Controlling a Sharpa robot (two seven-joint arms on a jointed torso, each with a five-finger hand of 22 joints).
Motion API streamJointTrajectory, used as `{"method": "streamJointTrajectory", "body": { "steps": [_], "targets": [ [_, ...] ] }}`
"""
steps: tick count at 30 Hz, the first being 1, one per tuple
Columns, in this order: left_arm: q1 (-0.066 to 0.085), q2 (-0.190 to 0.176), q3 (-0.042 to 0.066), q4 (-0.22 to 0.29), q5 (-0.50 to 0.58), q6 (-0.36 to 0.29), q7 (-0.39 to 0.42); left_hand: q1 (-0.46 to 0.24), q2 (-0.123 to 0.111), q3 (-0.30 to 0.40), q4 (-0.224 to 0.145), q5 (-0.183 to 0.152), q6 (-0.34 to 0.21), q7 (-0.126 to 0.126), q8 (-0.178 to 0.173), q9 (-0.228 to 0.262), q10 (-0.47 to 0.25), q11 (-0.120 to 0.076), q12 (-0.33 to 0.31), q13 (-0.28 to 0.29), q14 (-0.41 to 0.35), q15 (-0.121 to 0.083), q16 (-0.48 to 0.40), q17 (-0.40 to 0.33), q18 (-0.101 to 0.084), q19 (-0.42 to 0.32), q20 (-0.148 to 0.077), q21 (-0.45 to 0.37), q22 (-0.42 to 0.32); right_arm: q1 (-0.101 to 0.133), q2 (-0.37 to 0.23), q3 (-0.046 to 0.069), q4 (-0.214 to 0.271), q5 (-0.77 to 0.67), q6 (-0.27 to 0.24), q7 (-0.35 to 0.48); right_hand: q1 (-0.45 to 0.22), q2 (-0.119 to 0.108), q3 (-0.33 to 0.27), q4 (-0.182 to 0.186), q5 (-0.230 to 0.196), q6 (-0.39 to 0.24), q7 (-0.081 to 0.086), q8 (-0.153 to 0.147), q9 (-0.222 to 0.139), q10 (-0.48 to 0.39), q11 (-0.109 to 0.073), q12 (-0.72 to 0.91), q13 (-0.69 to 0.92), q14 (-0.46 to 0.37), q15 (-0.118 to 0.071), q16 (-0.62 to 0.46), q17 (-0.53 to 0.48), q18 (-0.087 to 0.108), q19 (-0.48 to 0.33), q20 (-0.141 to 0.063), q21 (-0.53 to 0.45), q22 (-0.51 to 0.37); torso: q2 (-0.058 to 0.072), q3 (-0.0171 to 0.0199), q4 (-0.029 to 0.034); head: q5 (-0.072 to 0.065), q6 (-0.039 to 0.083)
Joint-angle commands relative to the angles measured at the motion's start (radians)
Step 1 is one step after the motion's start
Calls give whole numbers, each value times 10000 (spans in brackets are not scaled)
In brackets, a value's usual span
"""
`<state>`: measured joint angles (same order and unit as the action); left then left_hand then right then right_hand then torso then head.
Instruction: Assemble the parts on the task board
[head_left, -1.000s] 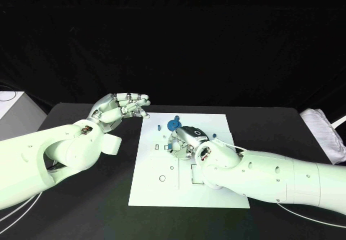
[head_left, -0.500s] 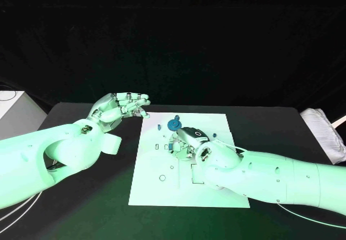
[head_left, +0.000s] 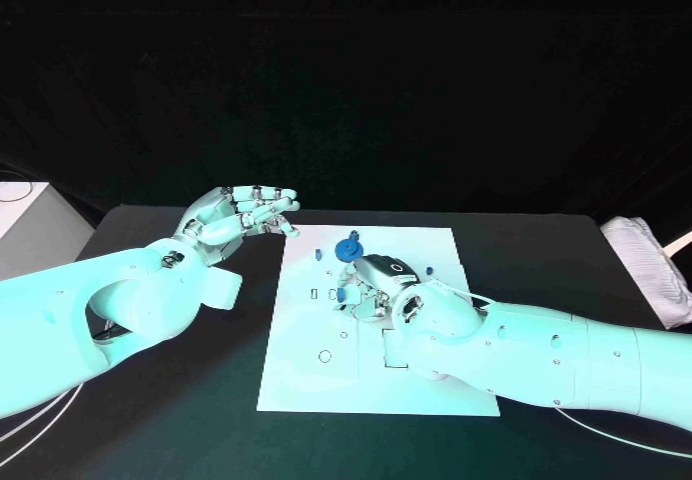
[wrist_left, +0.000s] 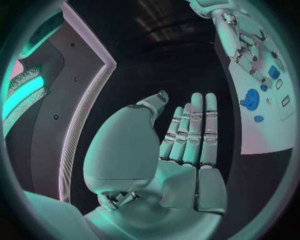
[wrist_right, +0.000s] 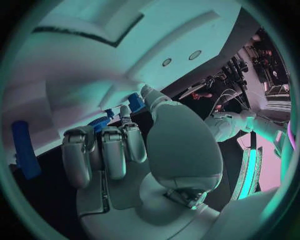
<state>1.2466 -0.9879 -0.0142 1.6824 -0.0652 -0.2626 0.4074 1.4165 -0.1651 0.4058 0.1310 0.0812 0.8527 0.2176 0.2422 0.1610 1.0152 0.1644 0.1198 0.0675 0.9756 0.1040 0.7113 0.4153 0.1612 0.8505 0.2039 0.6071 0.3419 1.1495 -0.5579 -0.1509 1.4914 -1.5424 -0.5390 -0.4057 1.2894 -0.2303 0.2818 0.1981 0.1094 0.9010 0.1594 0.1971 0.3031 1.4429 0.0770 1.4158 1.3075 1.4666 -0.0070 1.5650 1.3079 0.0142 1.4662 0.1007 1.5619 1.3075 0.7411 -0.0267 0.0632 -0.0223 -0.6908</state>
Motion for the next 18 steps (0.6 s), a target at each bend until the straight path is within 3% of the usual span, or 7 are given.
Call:
{"method": "streamJointTrajectory", "body": {
  "steps": [1,5,10,13,16,17,18],
  "targets": [
    [7,7,6,21,-38,174,43,-98,35,67,-10,-68,21,135,11,16,55,40,-28,16,-54,-15,49,-8,169,-72,14,58,14,-7,-8,-1,30,-35,-169,131,209,156,-536,203,-47,-82,12,-65,-27,-73,6,-66,1179,1020,107,20,2535,-106,978,56,-39,2530,3,2,3,-8,0],
    [7,14,6,8,-39,186,28,-98,35,67,-10,-68,21,135,11,16,55,40,-28,16,-54,-15,49,-8,169,-72,14,58,14,-7,-63,-2,104,-23,-268,157,603,313,-1287,625,-108,-112,31,-98,-76,-89,18,-75,1156,1016,116,15,2522,-98,963,69,-70,2508,0,0,6,-2,6],
    [7,53,6,-97,-176,146,-121,-142,20,88,-18,-71,14,137,10,25,70,38,-33,21,-49,-18,108,-10,177,-119,23,129,60,6,-436,25,594,58,-454,291,740,330,-1489,785,-87,-119,36,-109,-94,-90,23,-73,1153,1015,120,11,2514,-96,960,72,-78,2503,-25,19,-1,20,-1],
    [6,98,6,-162,-360,139,-493,-228,0,85,-6,-78,-31,128,-11,29,237,2,55,61,167,-65,346,68,203,-61,5,295,150,131,-783,71,971,611,-515,914,919,357,-1632,880,71,-228,65,-183,-134,-65,43,-41,1176,1017,132,14,2522,-99,966,79,-67,2512,-49,30,-34,27,-29],
    [7,142,6,-221,-753,282,-1087,-633,-15,-42,255,-85,-56,40,57,82,766,-130,547,285,462,-180,938,359,210,75,-70,597,315,399,-1177,99,1339,1571,-410,1956,1360,490,-1597,849,308,-586,183,-408,-231,-466,137,-461,796,968,203,-67,2331,60,656,129,-668,2054,-82,24,-89,37,-12],
    [8,172,6,-254,-968,308,-1279,-841,-25,-157,405,-93,1,1,161,132,883,-182,739,383,868,-229,1398,574,226,308,-123,823,426,501,-1334,108,1484,1911,-348,2262,1528,551,-1567,848,379,-688,219,-468,-256,-533,175,-506,751,978,237,-51,2371,88,598,159,-779,1973,-95,26,-101,60,-10],
    [8,207,6,-298,-1190,298,-1441,-966,-41,-304,525,-93,27,-146,333,220,1302,-373,1334,706,1682,-452,2432,1080,242,931,-344,1462,751,608,-1496,115,1635,2221,-299,2483,1614,552,-1565,842,408,-714,237,-485,-264,-589,192,-551,705,977,252,-52,2371,115,543,177,-884,1896,-113,30,-111,90,-15]
  ]
}}
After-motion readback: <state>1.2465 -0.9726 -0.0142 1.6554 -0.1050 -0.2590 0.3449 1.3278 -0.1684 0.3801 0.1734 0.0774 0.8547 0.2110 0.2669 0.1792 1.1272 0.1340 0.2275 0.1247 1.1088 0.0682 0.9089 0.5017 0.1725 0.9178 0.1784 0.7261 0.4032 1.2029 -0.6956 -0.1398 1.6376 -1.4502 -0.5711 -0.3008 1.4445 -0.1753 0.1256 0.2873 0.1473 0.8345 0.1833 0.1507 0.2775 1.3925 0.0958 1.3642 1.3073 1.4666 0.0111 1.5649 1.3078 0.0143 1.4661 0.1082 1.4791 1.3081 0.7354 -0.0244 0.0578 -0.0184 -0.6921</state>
